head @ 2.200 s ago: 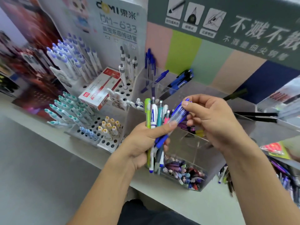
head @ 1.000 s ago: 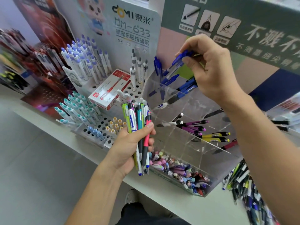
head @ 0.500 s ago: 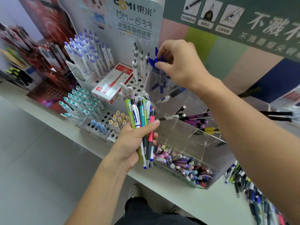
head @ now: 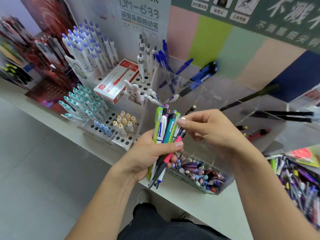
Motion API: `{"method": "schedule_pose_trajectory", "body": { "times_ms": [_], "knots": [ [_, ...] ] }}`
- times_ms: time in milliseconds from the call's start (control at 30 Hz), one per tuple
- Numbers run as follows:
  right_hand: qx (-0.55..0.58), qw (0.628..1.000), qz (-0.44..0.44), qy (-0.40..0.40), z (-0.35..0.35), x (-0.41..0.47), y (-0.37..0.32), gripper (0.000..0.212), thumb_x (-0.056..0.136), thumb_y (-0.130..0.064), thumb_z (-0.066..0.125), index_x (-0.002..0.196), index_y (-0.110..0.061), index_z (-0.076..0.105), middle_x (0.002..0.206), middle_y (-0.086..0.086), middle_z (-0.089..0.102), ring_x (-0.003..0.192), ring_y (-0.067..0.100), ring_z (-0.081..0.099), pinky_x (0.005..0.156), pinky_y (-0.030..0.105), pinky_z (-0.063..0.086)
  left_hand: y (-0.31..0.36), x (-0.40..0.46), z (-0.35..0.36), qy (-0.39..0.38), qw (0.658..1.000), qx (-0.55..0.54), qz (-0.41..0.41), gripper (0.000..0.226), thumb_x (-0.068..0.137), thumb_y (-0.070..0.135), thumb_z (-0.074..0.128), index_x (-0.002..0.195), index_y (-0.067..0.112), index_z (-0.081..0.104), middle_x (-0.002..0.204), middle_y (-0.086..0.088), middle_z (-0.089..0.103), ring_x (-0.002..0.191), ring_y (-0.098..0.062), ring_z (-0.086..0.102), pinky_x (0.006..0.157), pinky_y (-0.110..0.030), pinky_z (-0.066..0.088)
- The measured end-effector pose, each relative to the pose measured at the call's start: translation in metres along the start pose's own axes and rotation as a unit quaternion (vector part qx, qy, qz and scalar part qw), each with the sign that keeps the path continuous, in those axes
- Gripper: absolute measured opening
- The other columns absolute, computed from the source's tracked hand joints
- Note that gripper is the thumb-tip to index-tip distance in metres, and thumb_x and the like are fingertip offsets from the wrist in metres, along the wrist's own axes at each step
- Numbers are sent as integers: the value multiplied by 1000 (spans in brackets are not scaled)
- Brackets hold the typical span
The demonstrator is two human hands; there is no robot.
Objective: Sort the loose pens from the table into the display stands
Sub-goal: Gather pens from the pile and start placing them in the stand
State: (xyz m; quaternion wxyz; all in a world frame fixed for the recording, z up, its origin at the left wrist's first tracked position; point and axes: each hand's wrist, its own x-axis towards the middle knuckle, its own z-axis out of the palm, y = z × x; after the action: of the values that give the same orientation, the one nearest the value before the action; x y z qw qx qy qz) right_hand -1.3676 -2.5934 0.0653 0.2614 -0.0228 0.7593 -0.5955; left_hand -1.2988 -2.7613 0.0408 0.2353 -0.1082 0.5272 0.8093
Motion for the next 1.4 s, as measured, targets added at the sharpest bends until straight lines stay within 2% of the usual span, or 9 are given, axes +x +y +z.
{"method": "schedule_pose_trajectory", "body": {
  "times_ms": [200, 367, 533, 633, 767, 900, 1067, 1267, 1400],
  "knots": [
    [65, 983, -63, 161, -14, 6, -10, 17, 103, -14, 55, 87, -8, 61, 65, 4, 67, 48, 6, 52, 46, 19, 41, -2, 11, 14, -6, 999, 36, 16, 21, 80, 10, 76, 95, 7, 61, 71, -3, 67, 55, -15, 59, 50, -23, 51],
    [-35, 902, -282, 325, -35, -6, -40, 13, 104, -15, 51, 100, -17, 63, 70, 1, 63, 55, 7, 54, 52, 25, 46, -11, 17, 10, 97, 984, 142, 42, 20, 89, 2, 72, 95, 14, 57, 69, -3, 60, 54, -15, 55, 52, -26, 50],
    [-206, 971, -110, 55, 0, -4, -36, 17, 85, -29, 79, 78, -14, 72, 52, -2, 61, 39, 1, 47, 41, 18, 37, -14, 22, 5, 182, 949, 232, 111, 27, 84, 4, 74, 98, 13, 53, 75, -10, 58, 59, -12, 54, 55, -28, 49],
    [-227, 973, -51, 5, 15, 8, -24, 31, 84, -34, 80, 79, -5, 69, 52, 3, 59, 38, 6, 41, 43, 24, 35, -16, 22, -1, 169, 949, 239, 114, 33, 79, 4, 74, 102, 17, 53, 86, -20, 63, 68, -29, 61, 67, -52, 55],
    [-163, 985, -36, -49, 15, 12, -30, 23, 88, -19, 76, 84, 2, 69, 64, 22, 66, 38, 14, 46, 38, 22, 38, -16, 20, -11, 155, 950, 246, 111, 39, 78, 1, 76, 106, 18, 55, 88, -17, 66, 75, -37, 66, 68, -55, 58],
    [-66, 992, -98, 47, -6, 22, -50, 9, 92, -8, 70, 87, -1, 69, 60, 8, 60, 39, 9, 48, 38, 18, 42, -20, 16, -24, 111, 971, 201, 68, 40, 83, -2, 76, 112, 18, 58, 88, -6, 69, 70, -16, 70, 63, -28, 57],
    [-154, 917, -313, 191, -39, 30, -84, 3, 97, -15, 66, 97, -12, 66, 72, 1, 61, 51, 8, 54, 48, 24, 48, -24, 4, -34, 116, 992, -48, 16, 36, 79, -6, 74, 108, 3, 55, 75, -6, 61, 55, -13, 55, 48, -22, 48],
    [-382, 824, -390, 151, 10, 68, -70, 12, 92, -13, 69, 99, -3, 69, 86, 5, 70, 74, 17, 58, 73, 32, 48, -10, -3, -36, 33, 984, -171, 30, 47, 72, -6, 68, 116, 5, 55, 68, -2, 51, 49, -10, 46, 42, -20, 44],
    [-468, 836, -273, 90, 27, 88, -44, 16, 98, -15, 63, 102, 0, 67, 100, 15, 68, 95, 33, 61, 80, 40, 47, -6, -6, -36, 29, 990, -135, 30, 45, 78, -1, 77, 119, 5, 58, 71, -5, 57, 56, -14, 55, 49, -24, 51]
  ]
}}
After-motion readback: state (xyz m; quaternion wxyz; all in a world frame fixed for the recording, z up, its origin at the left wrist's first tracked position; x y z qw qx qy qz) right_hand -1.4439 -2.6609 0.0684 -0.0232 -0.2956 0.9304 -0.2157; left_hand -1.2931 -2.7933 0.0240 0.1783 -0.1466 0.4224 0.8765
